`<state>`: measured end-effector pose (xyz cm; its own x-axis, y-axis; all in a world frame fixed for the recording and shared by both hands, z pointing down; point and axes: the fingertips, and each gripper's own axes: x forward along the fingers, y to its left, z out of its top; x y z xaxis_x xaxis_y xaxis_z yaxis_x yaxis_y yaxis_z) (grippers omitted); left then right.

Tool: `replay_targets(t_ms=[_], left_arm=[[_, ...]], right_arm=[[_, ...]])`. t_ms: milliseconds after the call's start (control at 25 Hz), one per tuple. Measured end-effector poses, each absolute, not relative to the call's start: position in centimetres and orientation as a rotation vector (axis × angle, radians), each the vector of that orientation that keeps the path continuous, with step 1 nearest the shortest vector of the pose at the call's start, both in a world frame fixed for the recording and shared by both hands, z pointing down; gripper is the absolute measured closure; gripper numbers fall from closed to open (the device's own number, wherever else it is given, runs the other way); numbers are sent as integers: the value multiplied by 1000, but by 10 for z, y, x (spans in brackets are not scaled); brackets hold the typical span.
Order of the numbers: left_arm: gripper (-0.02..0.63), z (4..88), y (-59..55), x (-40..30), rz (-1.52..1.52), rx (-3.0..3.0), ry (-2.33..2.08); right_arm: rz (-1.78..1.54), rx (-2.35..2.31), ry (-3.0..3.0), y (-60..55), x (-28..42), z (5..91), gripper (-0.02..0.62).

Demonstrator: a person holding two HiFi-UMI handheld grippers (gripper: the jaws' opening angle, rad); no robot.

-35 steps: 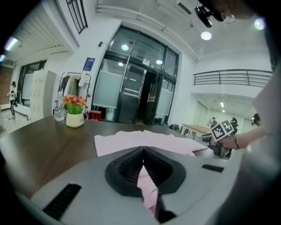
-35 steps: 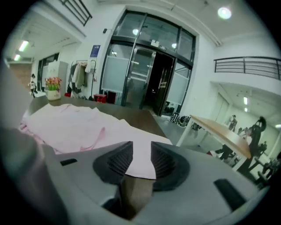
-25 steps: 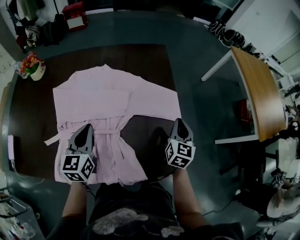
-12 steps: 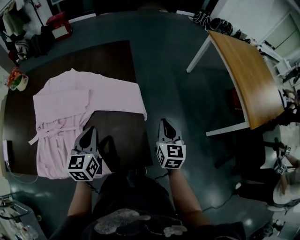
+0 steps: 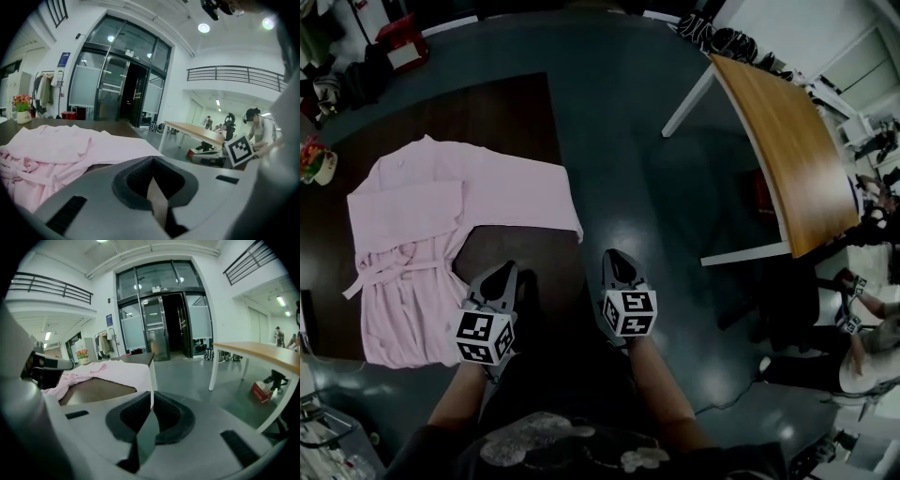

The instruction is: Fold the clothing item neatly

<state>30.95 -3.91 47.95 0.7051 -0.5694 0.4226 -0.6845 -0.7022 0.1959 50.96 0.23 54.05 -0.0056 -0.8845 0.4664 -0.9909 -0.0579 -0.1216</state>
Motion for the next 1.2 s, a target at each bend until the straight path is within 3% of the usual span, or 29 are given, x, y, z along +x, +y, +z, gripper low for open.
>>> replay_targets(t_ms=[160,320,640,880,960,1200], left_arm=[[597,486,-40,324,512,2549,-991],[597,495,-51,341,548,2520,-1062],[595,506,-46,369,553,2365,-1223],[597,509,-39,363,539,2277,-1339],[595,509,-35,358,535,2252,-1373],[597,496,-25,342,496,2198,-1465]], right_arm=[[664,1891,-2005,-7,506,571,598],[714,1744,-2074,-21,507,606,524],[716,1398,-2237,-44,479,648,483],[711,1380,-2202,-64,478,659,490],[707,1377,-2177,-64,485,659,563],[697,1492,-2132,-63,522,633,577]])
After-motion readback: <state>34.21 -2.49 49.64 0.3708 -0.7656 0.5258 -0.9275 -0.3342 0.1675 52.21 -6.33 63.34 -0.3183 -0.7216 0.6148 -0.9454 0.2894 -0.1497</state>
